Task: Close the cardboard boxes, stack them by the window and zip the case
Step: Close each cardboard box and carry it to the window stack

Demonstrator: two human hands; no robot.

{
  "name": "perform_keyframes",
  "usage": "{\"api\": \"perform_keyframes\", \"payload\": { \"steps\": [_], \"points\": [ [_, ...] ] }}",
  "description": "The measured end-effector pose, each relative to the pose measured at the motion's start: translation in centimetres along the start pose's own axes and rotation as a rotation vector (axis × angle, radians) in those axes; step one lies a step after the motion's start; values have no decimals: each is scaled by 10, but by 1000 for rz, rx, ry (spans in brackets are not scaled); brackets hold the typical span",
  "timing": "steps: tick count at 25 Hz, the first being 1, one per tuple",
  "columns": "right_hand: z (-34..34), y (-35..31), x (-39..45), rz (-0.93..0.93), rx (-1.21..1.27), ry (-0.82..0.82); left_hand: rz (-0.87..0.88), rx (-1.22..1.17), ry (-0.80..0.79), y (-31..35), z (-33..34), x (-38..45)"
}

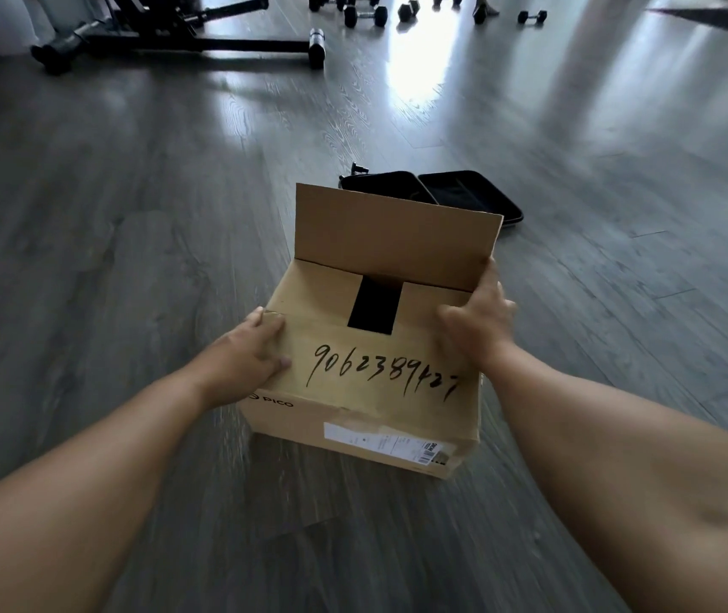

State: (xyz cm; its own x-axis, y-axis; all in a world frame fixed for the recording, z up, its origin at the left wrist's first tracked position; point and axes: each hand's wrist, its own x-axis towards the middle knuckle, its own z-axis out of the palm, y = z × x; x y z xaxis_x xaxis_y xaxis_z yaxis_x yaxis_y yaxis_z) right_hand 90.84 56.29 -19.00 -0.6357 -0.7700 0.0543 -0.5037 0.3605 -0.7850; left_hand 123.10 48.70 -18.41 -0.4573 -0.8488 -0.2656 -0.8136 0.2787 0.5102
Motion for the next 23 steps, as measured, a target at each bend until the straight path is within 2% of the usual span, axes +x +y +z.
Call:
{"api": "perform_keyframes", "payload": {
  "steps": [3,6,11,14,16,19,23],
  "points": [
    [-9,10,-5,20,91,-14,-34,120,0,8,3,4],
    [-15,15,-16,26,151,-41,-34,105,14,13,0,3],
    [-18,34,-44,-52,-81,-237,-51,109,128,19,4,-1],
    [-13,33,-54,-64,-217,-258,-50,101,214,19,6,-3],
    [-10,29,-56,-53,-355,-263,-64,63,169,16,4,-1],
    [-7,21,-57,38,-520,-329,-138,14,18,13,8,3],
    [-1,11,-56,72,-436,-347,-184,-79,47,15,18,9]
  ]
}}
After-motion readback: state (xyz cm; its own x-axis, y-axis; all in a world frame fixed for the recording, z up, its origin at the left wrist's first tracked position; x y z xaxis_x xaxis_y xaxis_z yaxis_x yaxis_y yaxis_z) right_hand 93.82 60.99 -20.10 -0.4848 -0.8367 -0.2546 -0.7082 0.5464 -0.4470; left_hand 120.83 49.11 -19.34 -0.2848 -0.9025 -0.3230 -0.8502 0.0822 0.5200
